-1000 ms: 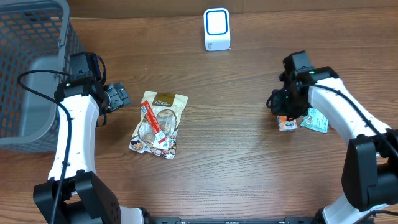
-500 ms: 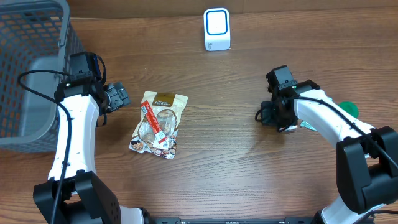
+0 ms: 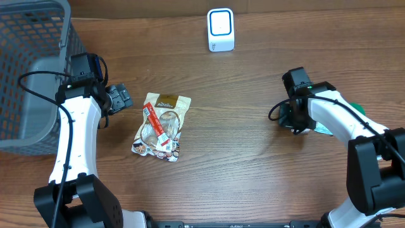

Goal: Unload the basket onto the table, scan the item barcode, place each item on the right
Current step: 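Carry the orange pack right and set it beside the wipes pack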

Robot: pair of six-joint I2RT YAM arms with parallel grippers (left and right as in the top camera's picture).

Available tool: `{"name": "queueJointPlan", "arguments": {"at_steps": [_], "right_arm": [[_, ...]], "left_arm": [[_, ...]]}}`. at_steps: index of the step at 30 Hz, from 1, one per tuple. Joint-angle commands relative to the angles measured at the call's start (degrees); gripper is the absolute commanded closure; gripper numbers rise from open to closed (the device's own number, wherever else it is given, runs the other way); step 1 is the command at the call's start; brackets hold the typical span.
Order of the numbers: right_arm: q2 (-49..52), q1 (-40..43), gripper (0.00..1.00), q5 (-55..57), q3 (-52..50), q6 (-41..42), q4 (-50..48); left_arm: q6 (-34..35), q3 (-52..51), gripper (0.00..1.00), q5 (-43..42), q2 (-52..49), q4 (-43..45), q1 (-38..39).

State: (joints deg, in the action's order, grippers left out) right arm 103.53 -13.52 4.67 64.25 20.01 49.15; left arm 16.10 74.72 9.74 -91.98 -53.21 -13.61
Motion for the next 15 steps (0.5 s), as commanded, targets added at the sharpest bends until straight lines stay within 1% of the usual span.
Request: {"name": "queueJointPlan", "arguments": {"at_steps": [1, 5, 8, 10, 12, 15], "right_arm": [[0.04, 1.09, 0.91, 1.64, -0.24, 1.27, 0.28], [0.04, 1.51, 0.91, 5.40, -0.24, 1.27, 0.87], [0.04, 1.49, 0.92, 5.38, -0.24, 1.27, 0.85], [0.04, 1.49, 0.96, 5.35, -0.17, 1.27, 0.85], [-0.04, 1.49, 0.96, 4.63, 0.52, 1.25, 1.33], [-0.48, 1.49, 0.96, 1.27, 4.35, 1.22, 4.04]], "left_arm": [[-0.66, 0.33, 0.00, 0.76, 0.48, -0.09, 0.13], [-0.66, 0.33, 0.00, 0.76, 0.48, -0.09, 0.13], [-0.66, 0.33, 0.00, 0.76, 0.48, -0.09, 0.13], [-0.66, 0.33, 0.00, 0.76, 0.48, -0.09, 0.13], [-0.66, 0.33, 0.00, 0.76, 0.48, -0.09, 0.13], [-0.66, 0.33, 0.00, 0.76, 0.48, -0.09, 0.13]]}}
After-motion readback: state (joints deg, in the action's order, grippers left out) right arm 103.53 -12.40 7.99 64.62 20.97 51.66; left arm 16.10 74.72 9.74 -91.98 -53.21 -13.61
